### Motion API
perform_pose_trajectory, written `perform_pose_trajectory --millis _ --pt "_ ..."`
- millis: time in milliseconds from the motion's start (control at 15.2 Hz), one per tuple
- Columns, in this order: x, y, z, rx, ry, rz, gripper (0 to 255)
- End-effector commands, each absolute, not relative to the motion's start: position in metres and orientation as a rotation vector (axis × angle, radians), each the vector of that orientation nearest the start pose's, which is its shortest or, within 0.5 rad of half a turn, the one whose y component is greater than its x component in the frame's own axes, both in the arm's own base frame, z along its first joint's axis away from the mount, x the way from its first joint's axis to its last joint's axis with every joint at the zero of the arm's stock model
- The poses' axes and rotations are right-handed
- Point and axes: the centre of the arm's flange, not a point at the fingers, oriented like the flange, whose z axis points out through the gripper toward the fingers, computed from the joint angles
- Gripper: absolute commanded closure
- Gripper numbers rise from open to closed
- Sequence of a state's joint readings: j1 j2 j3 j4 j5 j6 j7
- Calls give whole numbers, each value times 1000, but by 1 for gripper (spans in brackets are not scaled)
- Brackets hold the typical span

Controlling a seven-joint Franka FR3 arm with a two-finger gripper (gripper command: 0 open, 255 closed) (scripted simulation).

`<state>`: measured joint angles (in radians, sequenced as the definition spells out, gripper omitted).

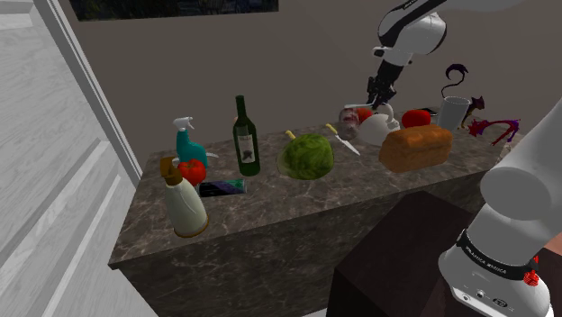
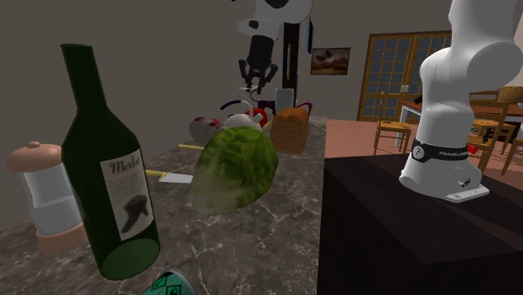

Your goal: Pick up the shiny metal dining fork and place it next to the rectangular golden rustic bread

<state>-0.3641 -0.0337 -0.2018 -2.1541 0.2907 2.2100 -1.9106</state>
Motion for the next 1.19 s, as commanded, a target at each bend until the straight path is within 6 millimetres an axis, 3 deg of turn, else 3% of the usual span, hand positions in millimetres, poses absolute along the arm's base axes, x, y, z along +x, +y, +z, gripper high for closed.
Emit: perform_pose_trajectory --millis 0,1122 --pt "457 -294 417 -2588 -1737 -411 255" --pt "457 -294 327 -2588 -1737 -411 255"
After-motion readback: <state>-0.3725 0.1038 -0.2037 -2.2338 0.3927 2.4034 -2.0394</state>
